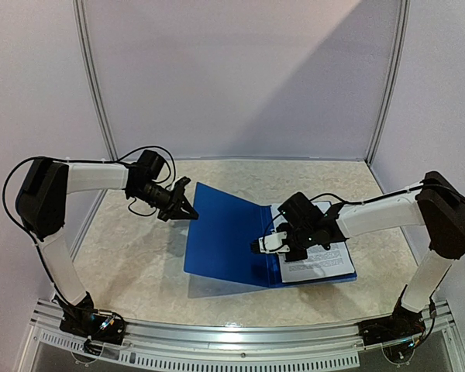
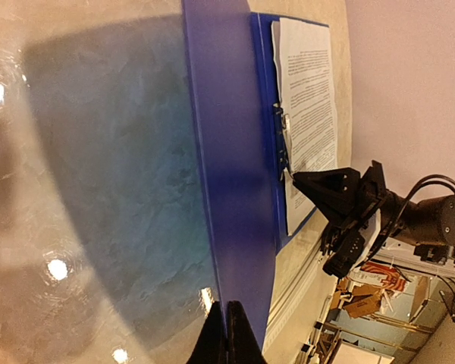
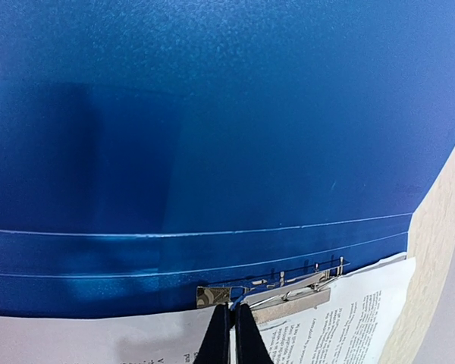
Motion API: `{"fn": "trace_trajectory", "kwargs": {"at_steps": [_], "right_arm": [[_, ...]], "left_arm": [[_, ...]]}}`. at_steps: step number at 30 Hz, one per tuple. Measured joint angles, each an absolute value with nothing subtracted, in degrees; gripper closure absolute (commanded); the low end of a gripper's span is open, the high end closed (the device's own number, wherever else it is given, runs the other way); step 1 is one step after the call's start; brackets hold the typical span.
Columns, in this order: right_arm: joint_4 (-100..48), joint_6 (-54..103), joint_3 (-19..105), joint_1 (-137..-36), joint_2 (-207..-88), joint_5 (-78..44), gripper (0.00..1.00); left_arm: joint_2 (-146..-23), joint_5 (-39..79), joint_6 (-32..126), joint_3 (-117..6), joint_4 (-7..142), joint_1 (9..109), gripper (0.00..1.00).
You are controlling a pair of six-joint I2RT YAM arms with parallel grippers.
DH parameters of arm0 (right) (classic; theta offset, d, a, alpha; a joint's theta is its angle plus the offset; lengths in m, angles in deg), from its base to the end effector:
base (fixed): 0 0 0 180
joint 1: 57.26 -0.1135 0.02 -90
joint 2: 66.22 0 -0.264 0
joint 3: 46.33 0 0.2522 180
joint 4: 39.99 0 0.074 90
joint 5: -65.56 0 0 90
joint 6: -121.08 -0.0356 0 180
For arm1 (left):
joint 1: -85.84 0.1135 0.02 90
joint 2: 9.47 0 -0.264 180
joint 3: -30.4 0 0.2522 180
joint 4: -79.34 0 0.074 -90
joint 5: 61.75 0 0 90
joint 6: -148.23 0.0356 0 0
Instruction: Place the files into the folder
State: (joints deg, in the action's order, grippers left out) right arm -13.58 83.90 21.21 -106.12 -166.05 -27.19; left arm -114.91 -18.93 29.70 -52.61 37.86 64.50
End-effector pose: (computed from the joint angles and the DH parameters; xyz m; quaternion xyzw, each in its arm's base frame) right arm 0.2218 0.2513 0.1453 -0.7423 0.6129 -0.0324 0.2687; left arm 0.3320 -0.1577 0.1836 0.0342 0.8967 -0.4407 0.0232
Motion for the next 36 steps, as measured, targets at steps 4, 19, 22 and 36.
{"fn": "trace_trajectory", "kwargs": {"at_steps": [4, 19, 22, 36], "right_arm": [[-14.37, 83.66, 20.77, -106.14, -166.05, -27.49, 1.00], [-15.11, 82.52, 20.29, -106.78, -166.47, -31.54, 1.00], [-14.00, 82.37, 20.93, -106.78, -166.45, -31.93, 1.00], [-13.84, 80.75, 22.26, -108.33, -169.35, -33.55, 1.00]], "left_arm": [[-114.91, -18.95, 29.67, -52.61, 37.86, 64.54, 1.00], [-114.91, -18.87, 29.72, -52.61, 37.83, 64.85, 1.00], [-114.91, -18.65, 30.02, -52.64, 37.68, 64.85, 1.00], [-114.91, -18.08, 30.57, -52.64, 37.55, 64.87, 1.00]]}}
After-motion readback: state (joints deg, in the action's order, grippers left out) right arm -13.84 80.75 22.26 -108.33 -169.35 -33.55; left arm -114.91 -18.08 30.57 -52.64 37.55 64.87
